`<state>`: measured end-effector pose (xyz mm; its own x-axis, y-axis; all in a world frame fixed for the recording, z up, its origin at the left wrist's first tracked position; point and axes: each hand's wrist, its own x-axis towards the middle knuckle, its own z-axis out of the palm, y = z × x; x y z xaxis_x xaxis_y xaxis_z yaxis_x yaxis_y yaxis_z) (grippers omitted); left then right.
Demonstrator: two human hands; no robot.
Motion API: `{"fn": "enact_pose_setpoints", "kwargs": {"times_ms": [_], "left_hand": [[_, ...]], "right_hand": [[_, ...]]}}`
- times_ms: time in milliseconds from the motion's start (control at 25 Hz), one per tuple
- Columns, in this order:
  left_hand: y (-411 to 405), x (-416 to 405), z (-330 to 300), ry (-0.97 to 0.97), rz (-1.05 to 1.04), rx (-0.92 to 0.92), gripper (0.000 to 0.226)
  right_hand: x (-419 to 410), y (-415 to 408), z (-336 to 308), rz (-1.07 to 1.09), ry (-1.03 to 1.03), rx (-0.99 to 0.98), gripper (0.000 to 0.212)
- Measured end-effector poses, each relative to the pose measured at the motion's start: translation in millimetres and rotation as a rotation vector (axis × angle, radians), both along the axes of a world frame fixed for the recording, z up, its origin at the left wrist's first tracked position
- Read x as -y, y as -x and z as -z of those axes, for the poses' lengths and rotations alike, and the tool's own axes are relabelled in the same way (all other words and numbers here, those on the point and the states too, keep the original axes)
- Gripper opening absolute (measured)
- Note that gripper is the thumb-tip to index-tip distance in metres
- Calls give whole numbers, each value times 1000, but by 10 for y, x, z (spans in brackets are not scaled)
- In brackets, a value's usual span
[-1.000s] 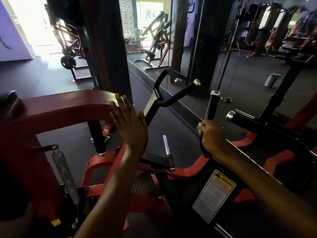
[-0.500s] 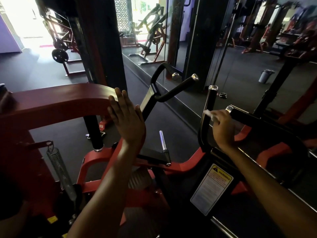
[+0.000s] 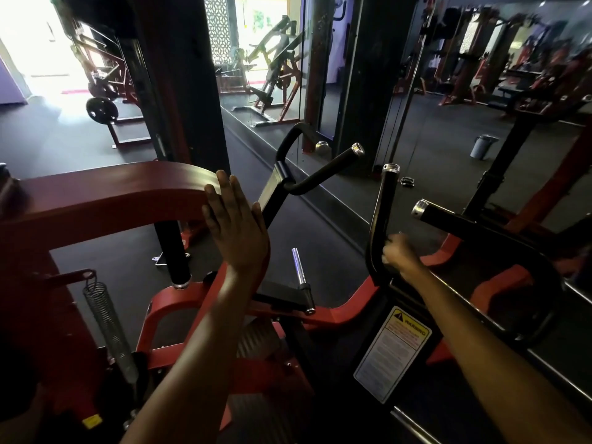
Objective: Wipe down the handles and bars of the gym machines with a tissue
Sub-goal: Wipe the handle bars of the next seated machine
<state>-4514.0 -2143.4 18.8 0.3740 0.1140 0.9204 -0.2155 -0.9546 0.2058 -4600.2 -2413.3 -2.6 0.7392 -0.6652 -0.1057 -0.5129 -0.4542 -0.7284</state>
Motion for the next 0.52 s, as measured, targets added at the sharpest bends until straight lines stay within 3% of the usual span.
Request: {"fn": "enact_pose_setpoints", "kwargs": {"times_ms": [200,320,440,520], "left_hand": [[3,4,19,17,10,2,57],[-3,-5,23,10,9,5,56],[-6,5,3,-11,-20,7,56],[10,7,-15,-10,-31,1,56]], "right_hand": [[-111,328,117,-151,355,-345,28],[-506,609,314,-195,831,-86,33],[-419,798,501,-343,887,200,46],[-316,914,497,-498,1022,209,40]]}}
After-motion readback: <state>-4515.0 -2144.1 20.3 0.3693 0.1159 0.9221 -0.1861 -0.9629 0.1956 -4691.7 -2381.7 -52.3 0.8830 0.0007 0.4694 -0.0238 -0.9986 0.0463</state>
